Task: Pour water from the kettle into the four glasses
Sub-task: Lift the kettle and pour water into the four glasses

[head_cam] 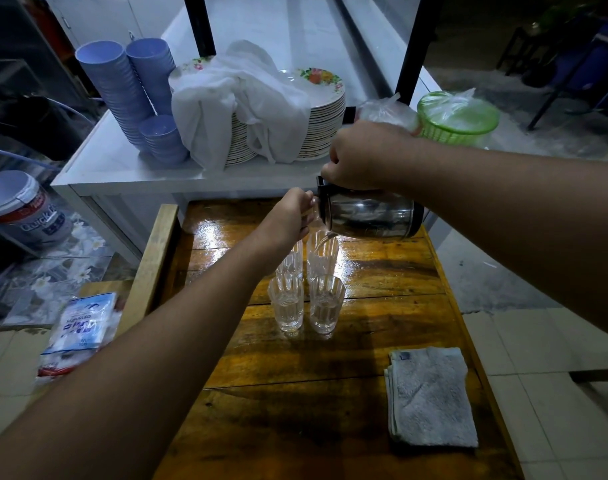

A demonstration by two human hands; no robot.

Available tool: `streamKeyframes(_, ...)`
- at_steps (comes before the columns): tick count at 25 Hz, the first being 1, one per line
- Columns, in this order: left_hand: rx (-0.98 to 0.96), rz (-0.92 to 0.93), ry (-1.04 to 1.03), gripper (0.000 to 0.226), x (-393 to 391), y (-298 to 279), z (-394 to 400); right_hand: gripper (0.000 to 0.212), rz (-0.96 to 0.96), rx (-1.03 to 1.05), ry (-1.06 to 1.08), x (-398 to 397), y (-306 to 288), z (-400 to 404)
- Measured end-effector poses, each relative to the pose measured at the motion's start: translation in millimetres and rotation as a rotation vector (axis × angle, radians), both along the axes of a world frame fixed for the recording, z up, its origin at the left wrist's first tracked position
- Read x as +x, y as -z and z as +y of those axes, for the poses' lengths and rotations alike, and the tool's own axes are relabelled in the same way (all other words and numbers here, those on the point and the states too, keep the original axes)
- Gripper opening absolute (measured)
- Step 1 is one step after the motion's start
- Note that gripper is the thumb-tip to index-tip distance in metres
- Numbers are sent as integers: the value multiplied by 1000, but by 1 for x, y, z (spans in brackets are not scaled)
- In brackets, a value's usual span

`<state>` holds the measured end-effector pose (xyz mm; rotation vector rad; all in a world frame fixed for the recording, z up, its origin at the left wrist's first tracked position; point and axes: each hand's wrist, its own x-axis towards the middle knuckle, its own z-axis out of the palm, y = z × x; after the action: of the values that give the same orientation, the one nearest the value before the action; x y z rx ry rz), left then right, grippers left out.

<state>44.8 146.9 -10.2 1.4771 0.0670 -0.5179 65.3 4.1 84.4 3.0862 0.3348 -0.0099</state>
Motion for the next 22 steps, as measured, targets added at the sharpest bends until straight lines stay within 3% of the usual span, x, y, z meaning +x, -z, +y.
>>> streamKeyframes(3,2,11,-10,45,0,-2,-1,33,-1,1,-6,-1,-2,0)
streamKeyframes(22,-12,-35,20,50,-5,-6,3,35,-52,-42,-47,-10,-13,5)
